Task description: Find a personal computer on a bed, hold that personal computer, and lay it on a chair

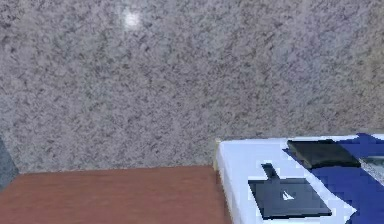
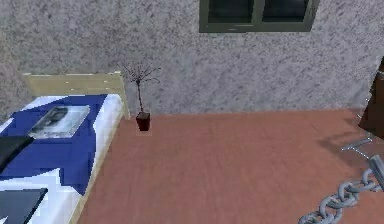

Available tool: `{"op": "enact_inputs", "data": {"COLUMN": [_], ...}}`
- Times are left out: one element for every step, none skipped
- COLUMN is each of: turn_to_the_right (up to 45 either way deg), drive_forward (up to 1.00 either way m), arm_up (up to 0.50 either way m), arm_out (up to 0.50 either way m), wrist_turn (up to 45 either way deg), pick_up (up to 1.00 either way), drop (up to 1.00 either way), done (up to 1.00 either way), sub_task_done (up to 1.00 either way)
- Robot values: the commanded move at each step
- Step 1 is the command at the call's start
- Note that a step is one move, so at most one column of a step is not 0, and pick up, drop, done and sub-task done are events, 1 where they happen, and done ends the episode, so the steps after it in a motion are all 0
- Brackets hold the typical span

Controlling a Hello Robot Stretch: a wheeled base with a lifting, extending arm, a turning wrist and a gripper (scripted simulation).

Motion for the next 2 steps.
{"op": "enact_inputs", "data": {"turn_to_the_right": [0.0,-33.0], "drive_forward": [0.45,0.00], "arm_up": [0.00,0.00], "arm_out": [0.00,0.00], "wrist_turn": [0.0,0.0], "pick_up": [0.00,0.00], "drop": [0.00,0.00], "done": [0.00,0.00], "sub_task_done": [0.00,0.00]}}
